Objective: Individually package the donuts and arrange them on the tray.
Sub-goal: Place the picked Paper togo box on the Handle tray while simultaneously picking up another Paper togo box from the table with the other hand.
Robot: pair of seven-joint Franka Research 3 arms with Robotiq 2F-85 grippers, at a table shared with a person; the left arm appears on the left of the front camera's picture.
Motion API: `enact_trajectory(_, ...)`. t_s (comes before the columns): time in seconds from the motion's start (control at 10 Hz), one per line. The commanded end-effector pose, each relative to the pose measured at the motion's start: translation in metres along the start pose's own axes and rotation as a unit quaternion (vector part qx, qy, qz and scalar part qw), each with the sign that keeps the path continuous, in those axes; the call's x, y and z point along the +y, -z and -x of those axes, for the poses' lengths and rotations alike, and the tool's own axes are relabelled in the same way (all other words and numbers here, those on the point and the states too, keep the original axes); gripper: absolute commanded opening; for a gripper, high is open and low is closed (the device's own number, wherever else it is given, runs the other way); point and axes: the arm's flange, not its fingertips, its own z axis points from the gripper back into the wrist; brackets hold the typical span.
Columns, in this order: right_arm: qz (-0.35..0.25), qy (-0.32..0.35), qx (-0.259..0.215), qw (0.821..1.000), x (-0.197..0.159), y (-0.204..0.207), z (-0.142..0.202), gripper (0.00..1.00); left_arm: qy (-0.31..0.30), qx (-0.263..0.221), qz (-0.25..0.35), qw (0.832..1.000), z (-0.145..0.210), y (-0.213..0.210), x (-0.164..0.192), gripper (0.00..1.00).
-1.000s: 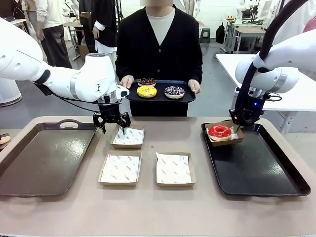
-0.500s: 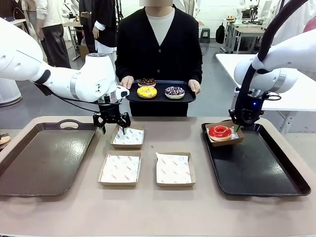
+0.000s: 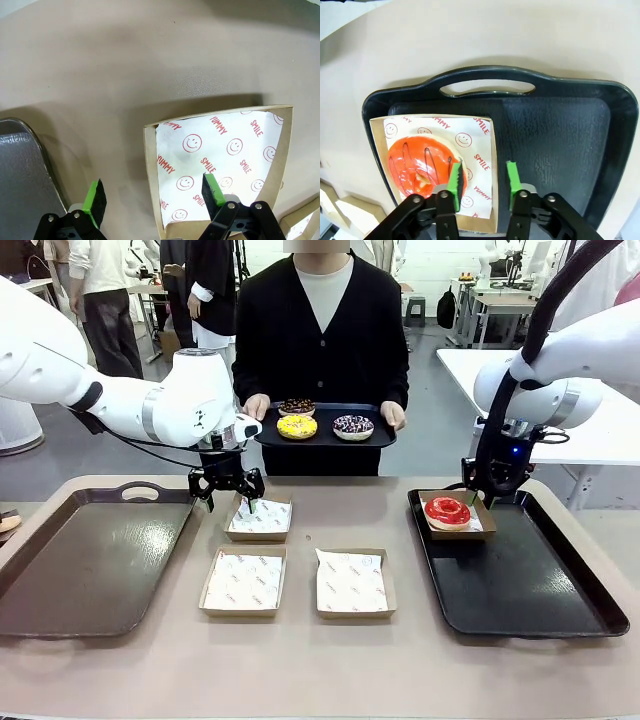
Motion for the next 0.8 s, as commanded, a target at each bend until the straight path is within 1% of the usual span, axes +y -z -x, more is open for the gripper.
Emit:
enact_trajectory(0.0,0.001,0.009,0.001,1.0,0.0033,-0.0015,-0.0003,1.0,-0.007,-0.002,-0.002,1.0,-0.0011,-0.0008,-0.0008,1.0)
enact_trajectory(0.1,0.0,0.01,0.001,1.0,0.0031,-0.0017,0.0001,1.0,0.001,0.0,0.007,1.0,-0.0005,-0.0015,-0.0004,1.0)
enact_trajectory(0.2,0.0,0.01,0.0,1.0,0.0028,-0.0017,0.0006,1.0,-0.003,0.007,0.01,1.0,-0.0012,-0.0015,-0.0008,0.44)
enact_trajectory(0.3,0.0,0.012,0.001,1.0,0.002,-0.0016,0.0005,1.0,-0.003,0.007,0.011,1.0,-0.0015,-0.0009,-0.0006,0.44)
enact_trajectory(0.4,-0.002,0.013,0.003,1.0,0.0015,-0.0013,0.0002,1.0,-0.003,0.007,0.009,1.0,-0.0019,-0.0007,-0.0005,0.0)
enact_trajectory(0.5,-0.002,0.012,0.004,1.0,0.0018,-0.002,0.0009,1.0,-0.003,0.008,0.01,1.0,-0.0019,-0.0013,-0.0006,0.4)
enact_trajectory(0.6,-0.002,0.012,0.003,1.0,0.0023,-0.0026,0.0015,1.0,-0.002,0.007,0.011,1.0,-0.0017,-0.0017,-0.0005,0.0)
enact_trajectory(0.7,-0.002,0.012,0.002,1.0,0.0024,-0.0034,0.0021,1.0,-0.002,0.007,0.011,1.0,-0.0015,-0.002,-0.0005,0.0)
